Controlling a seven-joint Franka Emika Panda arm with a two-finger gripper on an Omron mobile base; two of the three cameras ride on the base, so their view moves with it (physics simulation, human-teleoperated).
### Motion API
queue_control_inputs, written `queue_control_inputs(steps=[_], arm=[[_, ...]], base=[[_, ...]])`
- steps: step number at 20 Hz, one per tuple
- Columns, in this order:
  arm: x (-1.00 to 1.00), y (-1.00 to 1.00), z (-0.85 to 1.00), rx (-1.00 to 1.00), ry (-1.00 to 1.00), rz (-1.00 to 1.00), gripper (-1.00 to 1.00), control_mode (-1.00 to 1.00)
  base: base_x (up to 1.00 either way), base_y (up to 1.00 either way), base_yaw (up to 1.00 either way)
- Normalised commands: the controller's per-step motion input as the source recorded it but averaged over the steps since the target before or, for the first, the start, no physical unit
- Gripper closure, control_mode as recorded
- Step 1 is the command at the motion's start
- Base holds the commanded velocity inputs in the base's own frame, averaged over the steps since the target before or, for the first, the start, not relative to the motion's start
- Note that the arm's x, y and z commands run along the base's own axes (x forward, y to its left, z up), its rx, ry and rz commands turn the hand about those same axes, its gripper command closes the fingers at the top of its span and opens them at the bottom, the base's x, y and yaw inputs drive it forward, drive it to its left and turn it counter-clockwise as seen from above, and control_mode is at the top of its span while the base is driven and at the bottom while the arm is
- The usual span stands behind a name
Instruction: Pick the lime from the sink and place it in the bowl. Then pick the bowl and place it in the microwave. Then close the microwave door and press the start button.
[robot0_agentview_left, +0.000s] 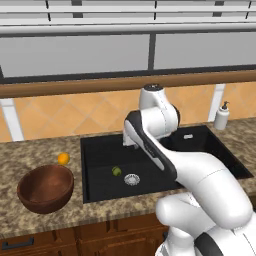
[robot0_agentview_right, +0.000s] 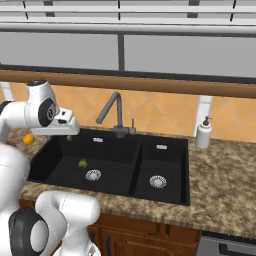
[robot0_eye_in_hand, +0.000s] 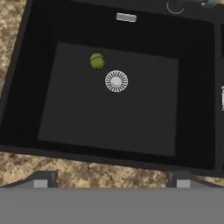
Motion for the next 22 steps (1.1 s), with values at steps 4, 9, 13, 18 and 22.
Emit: queue_control_inputs(steps=[4, 9, 13, 18, 22], arm=[[0.3, 0.0, -0.64, 0.0, 0.0, 0.0, -1.0, -1.0], [0.36, 0.13, -0.69, 0.0, 0.0, -0.01, -1.0, -1.0], [0.15, 0.06, -0.93, 0.0, 0.0, 0.0, -1.0, -1.0], [0.07, 0.08, -0.69, 0.0, 0.08, 0.0, -1.0, -1.0], [0.05, 0.02, -0.41, 0.0, 0.04, 0.0, -1.0, -1.0]], base=[[0.0, 0.0, 0.0], [0.0, 0.0, 0.0], [0.0, 0.0, 0.0], [0.0, 0.0, 0.0], [0.0, 0.0, 0.0]])
